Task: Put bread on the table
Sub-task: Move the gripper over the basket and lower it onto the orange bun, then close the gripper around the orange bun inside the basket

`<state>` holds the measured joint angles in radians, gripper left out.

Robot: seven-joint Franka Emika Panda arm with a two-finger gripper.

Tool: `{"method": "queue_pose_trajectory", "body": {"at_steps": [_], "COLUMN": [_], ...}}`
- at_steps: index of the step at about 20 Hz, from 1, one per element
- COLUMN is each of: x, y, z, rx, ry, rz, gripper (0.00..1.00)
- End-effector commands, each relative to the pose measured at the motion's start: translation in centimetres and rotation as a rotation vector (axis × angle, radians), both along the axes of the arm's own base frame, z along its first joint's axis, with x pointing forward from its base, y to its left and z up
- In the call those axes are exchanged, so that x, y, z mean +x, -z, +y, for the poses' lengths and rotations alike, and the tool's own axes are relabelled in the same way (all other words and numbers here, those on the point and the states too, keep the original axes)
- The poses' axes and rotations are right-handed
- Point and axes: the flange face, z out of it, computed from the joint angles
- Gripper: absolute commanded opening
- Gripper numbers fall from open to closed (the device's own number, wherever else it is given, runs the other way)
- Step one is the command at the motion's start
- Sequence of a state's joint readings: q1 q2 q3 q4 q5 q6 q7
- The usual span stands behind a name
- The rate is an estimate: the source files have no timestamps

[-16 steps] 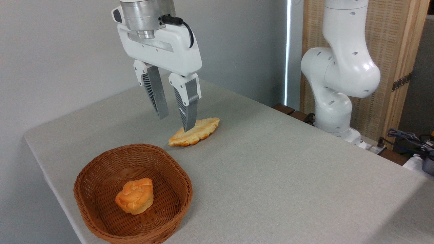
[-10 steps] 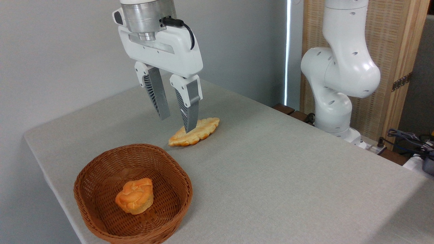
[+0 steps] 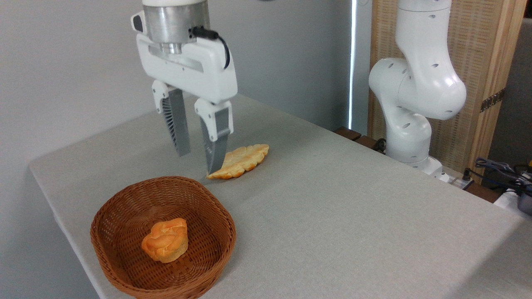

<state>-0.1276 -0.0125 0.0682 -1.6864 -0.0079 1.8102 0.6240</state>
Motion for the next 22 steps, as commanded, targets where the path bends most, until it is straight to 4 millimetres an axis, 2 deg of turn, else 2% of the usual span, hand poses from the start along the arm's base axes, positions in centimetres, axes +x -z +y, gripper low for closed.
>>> {"method": "queue_pose_trajectory", "body": {"at_steps": [1,3,8,14,17,21,22], "x": [0.7,2.4,5.5,6.0,6.1,6.2,6.3], "y": [3.2,6.8,12.9,15.3,15.2,15.9,16.0], "z": [0.2,0.0,-1.3,-3.8,-3.8,-3.9,-4.0], "rx": [-0.023,-0.018,-0.046,-0.082,-0.133,-0.159,-0.161], "ry": [-0.009,-0.013,-0.040,-0.025,-0.055,-0.072,-0.073], "rz": [-0.077,-0.068,-0.071,-0.047,-0.053,-0.038,-0.036], "gripper": [1.00,1.00,1.00,1.00,1.00,1.00,0.97]}}
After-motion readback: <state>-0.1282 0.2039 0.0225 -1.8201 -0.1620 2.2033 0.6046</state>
